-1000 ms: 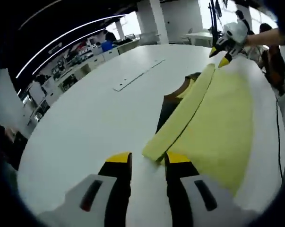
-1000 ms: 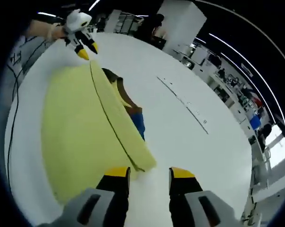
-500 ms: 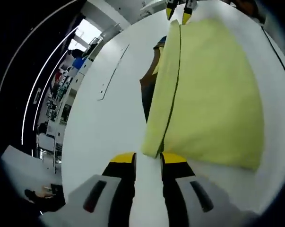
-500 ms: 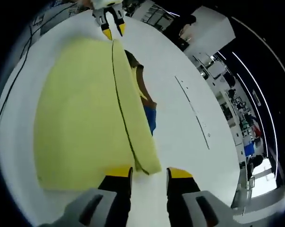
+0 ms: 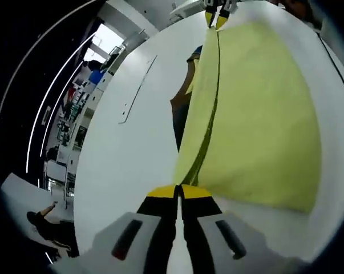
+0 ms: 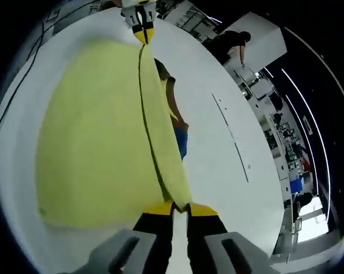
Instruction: Fold the garment on the visible template until the final outline fits inside the template.
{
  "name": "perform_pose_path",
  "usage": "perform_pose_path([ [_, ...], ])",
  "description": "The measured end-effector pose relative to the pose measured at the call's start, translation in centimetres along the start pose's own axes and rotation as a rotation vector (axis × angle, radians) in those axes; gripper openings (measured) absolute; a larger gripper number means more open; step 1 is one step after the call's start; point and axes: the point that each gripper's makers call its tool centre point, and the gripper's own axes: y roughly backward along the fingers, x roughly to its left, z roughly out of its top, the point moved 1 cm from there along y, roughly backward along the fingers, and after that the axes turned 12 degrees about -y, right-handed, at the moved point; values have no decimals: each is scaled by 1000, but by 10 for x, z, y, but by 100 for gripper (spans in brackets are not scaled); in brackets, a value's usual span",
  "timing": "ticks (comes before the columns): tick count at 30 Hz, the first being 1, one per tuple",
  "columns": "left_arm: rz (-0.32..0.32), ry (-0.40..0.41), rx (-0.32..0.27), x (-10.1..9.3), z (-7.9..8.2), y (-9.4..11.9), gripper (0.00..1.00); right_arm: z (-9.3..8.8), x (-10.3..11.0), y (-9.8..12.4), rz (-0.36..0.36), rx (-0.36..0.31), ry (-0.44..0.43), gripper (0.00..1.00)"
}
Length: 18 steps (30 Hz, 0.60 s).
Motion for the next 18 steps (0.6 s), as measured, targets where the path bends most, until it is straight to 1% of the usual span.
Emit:
perform_pose_path([
  [3, 6, 92, -18, 4, 0, 1, 0, 5, -6, 1, 0, -24, -95, 0],
  [5, 3, 154, -24, 8, 0, -1, 0, 8, -14, 0, -12, -42, -159, 0],
  [6, 4, 168, -26, 9, -1, -1, 0, 10, -15, 1, -13, -41, -189, 0],
  [7, 6, 233, -32, 13, -1, -3, 0, 10, -17, 0, -12, -42, -219, 0],
  [10, -3, 375, -36, 21, -6, -10, 0, 16, -23, -3, -6, -59, -340, 0],
  [11, -14, 438, -29, 23, -9, -13, 0, 17, -25, -6, 4, -67, -407, 0],
  [12, -13, 465, -18, 25, -11, -15, 0, 17, -29, -8, 3, -68, -458, 0],
  [13, -26, 493, -25, 27, -10, -19, 0, 17, -32, -9, 0, -69, -495, 0],
  [14, -24, 512, -21, 29, -11, -20, 0, 19, -35, -11, 5, -83, -553, 0],
  [16, -41, 553, -24, 31, -10, -25, 0, 18, -38, -14, 14, -78, -621, 0],
  [17, -48, 564, -28, 31, -9, -27, 0, 18, -39, -16, 16, -76, -618, 0],
  [18, -51, 576, -14, 31, -12, -30, 0, 18, -40, -18, 16, -71, -603, 0],
])
